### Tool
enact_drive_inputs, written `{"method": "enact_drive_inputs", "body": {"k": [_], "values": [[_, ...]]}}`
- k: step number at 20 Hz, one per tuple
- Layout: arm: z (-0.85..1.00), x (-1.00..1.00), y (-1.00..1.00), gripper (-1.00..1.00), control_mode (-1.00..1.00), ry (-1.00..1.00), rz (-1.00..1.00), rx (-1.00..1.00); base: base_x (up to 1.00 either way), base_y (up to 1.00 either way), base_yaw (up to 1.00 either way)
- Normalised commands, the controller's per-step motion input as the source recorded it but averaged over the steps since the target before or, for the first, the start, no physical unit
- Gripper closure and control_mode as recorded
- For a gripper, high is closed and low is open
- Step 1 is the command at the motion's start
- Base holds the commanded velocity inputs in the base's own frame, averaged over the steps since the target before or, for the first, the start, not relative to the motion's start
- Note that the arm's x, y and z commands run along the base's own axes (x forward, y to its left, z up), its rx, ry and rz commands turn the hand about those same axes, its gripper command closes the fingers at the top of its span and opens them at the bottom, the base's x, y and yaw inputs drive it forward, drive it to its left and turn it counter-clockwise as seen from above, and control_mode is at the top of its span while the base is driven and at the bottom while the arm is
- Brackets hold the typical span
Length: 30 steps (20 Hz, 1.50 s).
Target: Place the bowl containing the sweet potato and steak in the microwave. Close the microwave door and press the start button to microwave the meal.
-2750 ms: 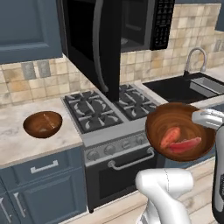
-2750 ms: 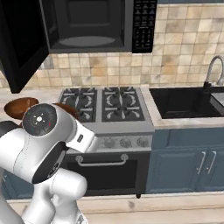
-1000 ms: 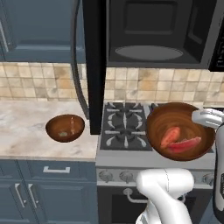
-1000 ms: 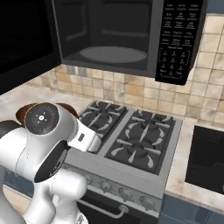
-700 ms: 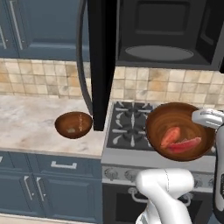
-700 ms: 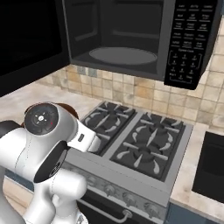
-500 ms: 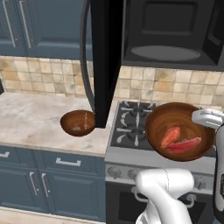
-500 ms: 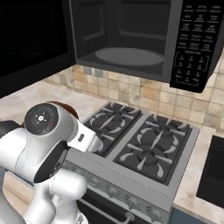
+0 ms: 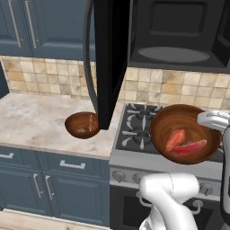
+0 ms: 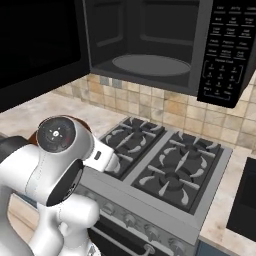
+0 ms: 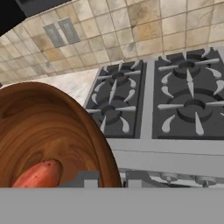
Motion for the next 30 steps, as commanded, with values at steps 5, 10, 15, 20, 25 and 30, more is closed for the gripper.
{"method": "enact_drive_inputs", "body": {"k": [5, 10, 15, 20, 25, 30], "values": [[0.00, 0.00, 0.00, 1.00, -1.00, 0.00, 0.01, 0.00, 0.00, 0.00, 0.00], [0.00, 0.00, 0.00, 1.00, -1.00, 0.00, 0.00, 0.00, 0.00, 0.00, 0.00], [0.00, 0.00, 0.00, 1.00, -1.00, 0.01, 0.00, 0.00, 0.00, 0.00, 0.00], [0.21, 0.00, -0.10, 1.00, -1.00, 0.00, -0.03, 0.01, 0.00, 0.00, 0.00], [0.61, 0.00, -0.17, 1.00, -1.00, 0.00, -0.17, 0.03, 0.00, 0.00, 0.00], [0.55, 0.00, 0.00, 1.00, -1.00, 0.01, -0.29, 0.00, 0.00, 0.00, 0.00]]}}
